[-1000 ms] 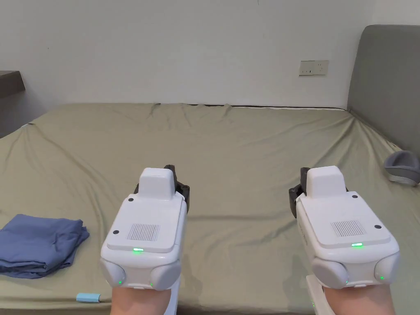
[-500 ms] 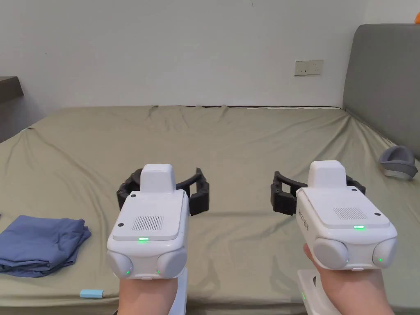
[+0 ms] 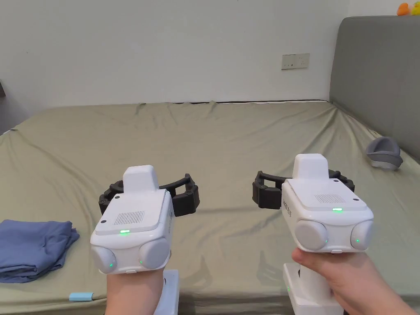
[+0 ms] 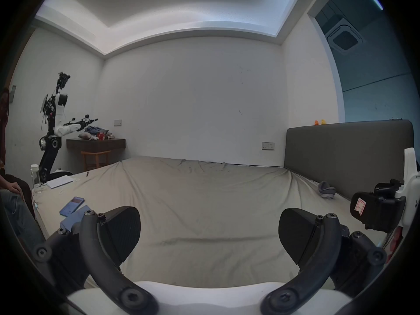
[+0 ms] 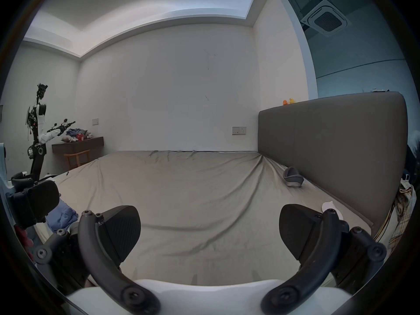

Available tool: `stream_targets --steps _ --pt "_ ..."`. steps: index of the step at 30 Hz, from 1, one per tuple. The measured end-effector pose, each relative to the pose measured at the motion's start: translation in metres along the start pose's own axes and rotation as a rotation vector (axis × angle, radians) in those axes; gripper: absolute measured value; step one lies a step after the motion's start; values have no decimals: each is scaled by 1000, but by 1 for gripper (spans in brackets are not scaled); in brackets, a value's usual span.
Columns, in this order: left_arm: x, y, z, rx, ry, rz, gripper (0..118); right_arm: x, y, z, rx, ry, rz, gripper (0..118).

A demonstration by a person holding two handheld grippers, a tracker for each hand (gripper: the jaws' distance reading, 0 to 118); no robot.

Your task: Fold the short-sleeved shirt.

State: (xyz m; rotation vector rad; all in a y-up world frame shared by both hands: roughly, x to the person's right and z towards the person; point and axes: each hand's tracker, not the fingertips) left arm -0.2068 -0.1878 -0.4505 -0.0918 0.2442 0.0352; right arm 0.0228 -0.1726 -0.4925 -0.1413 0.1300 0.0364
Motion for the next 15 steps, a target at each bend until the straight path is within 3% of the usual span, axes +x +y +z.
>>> stream_targets --steps 2,6,9,13,15 --pt "0 0 0 -6 4 -9 117 -4 -3 2 41 12 68 118" --pt "-2 4 2 10 -5 0 117 -5 -2 4 2 56 3 118" --pt "-3 5 3 15 -2 6 117 -9 0 9 47 55 49 118" --pt "-4 5 4 16 1 1 117 -11 4 6 33 48 49 118" --pt "-4 6 4 15 1 1 117 -9 3 4 -22 58 -31 118"
